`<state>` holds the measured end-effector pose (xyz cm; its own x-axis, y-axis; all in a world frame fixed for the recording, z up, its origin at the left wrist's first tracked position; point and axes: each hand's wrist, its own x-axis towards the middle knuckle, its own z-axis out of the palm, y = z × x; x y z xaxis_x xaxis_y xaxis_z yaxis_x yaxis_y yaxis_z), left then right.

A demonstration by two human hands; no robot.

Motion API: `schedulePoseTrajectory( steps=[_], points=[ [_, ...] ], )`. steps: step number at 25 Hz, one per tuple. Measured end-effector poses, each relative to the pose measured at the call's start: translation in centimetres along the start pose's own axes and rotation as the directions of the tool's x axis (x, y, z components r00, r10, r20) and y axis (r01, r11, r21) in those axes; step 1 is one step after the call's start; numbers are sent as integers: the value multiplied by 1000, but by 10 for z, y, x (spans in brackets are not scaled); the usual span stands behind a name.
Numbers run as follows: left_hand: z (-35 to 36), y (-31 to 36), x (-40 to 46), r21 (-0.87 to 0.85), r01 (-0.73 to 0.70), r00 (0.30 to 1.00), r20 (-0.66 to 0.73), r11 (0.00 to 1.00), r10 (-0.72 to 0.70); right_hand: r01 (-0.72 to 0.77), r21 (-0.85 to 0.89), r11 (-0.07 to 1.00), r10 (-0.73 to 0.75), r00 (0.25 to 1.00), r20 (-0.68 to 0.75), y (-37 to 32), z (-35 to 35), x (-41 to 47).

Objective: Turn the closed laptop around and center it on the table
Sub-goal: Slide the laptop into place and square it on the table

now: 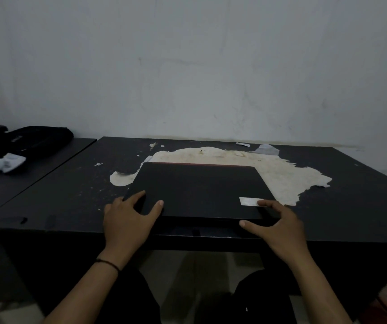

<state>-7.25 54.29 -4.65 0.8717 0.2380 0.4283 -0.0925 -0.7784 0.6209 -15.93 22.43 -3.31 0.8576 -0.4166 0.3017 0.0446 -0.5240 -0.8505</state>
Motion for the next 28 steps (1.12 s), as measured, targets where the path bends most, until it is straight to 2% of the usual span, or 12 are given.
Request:
schedulePoseTrajectory(
  steps=[16, 28],
  points=[
    [-1, 0, -5, -32, -11, 999, -53, 999, 9, 41, -50, 998, -45, 996, -78, -2, 4, -5],
    [0, 1, -8, 47, -31, 995, -91, 998, 35, 39, -64, 997, -43, 997, -65, 1, 10, -5]
  ],
)
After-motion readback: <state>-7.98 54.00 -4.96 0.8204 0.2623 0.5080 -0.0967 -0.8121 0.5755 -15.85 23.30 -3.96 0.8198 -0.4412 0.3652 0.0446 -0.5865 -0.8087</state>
